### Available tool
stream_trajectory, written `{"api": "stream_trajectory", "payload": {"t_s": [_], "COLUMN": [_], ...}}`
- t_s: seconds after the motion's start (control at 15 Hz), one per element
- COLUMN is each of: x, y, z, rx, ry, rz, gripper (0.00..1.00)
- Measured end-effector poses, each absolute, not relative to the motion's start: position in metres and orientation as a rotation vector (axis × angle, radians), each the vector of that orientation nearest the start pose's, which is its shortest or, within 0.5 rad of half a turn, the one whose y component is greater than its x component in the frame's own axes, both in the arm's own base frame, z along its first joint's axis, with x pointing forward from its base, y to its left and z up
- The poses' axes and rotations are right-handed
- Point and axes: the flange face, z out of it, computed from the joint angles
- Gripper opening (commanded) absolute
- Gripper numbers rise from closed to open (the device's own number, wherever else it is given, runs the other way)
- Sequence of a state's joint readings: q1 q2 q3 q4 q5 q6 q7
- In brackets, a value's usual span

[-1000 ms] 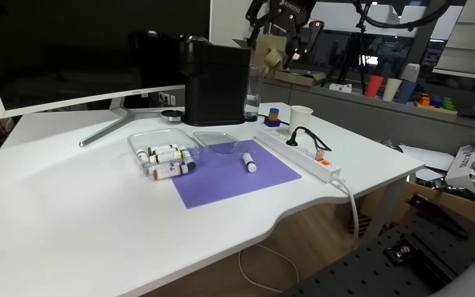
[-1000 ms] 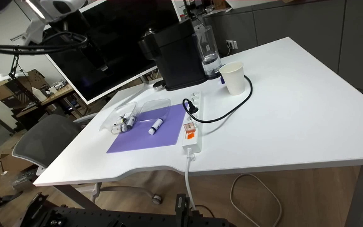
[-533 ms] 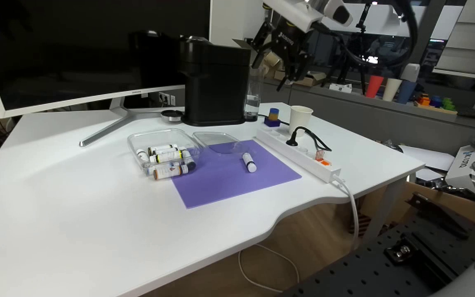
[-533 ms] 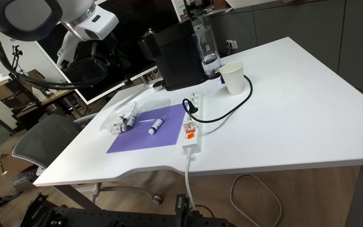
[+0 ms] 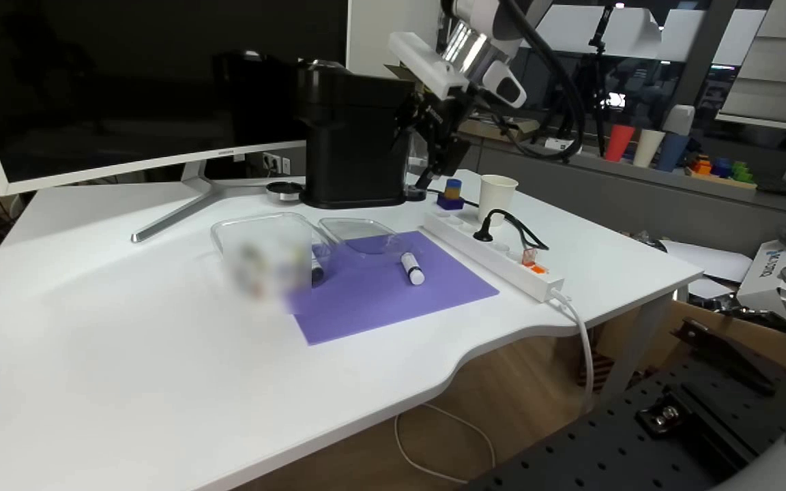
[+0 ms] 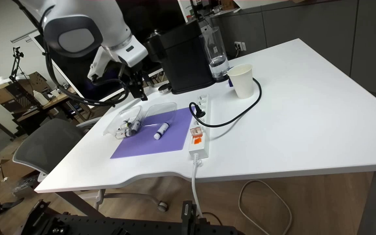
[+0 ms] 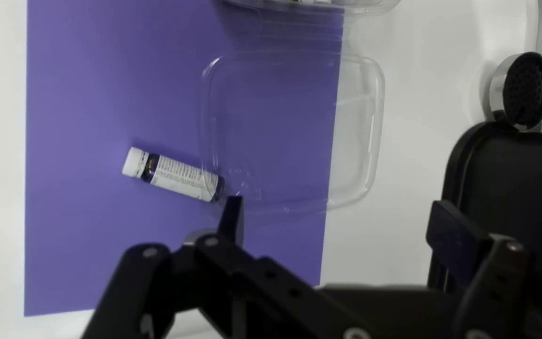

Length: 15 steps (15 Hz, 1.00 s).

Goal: Close the box

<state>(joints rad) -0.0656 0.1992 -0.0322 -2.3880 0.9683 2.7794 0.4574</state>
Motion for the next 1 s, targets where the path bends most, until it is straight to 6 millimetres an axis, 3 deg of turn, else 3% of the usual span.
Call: {"api": "stream_trajectory", "payload": {"t_s": [0.33, 0.67, 1.0], "x": [0.513, 0.514, 0.504], "y": [-0.065, -0.061, -0.030], "z": [0.191, 0.185, 0.156], "rx": [-2.026, -2.048, -2.148], "ry": [1.798, 1.789, 1.792], "rz": [0.034, 0.050, -0.021], "gripper": [1.00, 1.00, 1.00]}}
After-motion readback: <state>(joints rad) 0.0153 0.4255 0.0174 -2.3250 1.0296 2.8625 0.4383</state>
